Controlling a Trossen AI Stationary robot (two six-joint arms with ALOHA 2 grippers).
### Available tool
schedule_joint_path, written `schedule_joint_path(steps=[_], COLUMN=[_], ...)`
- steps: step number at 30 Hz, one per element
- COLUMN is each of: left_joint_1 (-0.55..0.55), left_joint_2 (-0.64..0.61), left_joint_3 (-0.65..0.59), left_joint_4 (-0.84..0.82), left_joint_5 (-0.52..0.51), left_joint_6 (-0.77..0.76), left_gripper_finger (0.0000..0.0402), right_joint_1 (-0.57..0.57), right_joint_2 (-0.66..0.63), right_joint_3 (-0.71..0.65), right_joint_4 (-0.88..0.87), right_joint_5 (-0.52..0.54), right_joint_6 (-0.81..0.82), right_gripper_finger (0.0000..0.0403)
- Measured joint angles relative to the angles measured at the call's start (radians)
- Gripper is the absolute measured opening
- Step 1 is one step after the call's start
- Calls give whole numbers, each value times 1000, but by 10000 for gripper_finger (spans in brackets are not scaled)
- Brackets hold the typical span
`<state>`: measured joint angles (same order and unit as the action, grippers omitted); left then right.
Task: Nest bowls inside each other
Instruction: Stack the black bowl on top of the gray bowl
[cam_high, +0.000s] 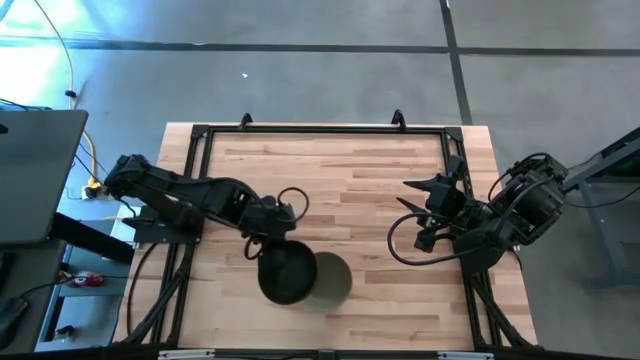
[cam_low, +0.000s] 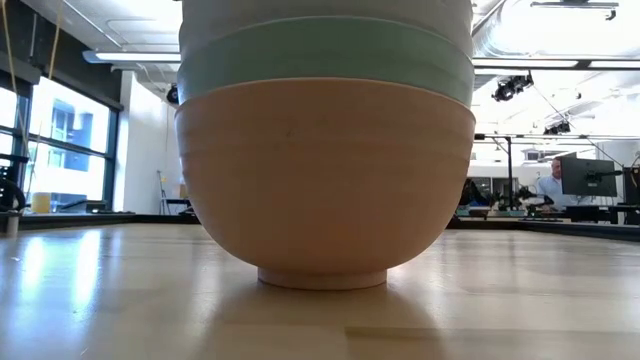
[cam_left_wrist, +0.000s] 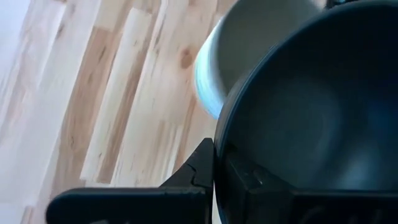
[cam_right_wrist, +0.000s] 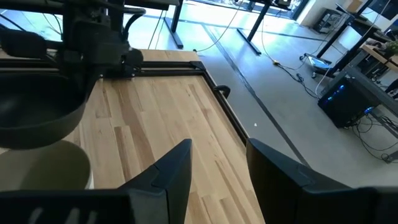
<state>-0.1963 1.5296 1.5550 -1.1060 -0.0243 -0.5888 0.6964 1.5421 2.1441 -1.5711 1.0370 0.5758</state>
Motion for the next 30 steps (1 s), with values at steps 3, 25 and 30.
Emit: schedule_joint_path(steps=[3, 25, 30], left_joint_1=[7, 66, 68], left_joint_2=[35, 188, 214], left_joint_3=[44, 248, 248], left_joint_4=[0, -18, 1], left_joint_5=[11, 47, 52], left_joint_6=[37, 163, 155], left_gripper_finger=[0, 0, 0], right_joint_1=[0, 0, -2], right_joint_2=[0, 0, 0], right_joint_3=[0, 0, 0], right_joint_4=[0, 0, 0], right_joint_5=[0, 0, 0], right_joint_6=[0, 2, -12], right_gripper_finger=[147, 147, 147])
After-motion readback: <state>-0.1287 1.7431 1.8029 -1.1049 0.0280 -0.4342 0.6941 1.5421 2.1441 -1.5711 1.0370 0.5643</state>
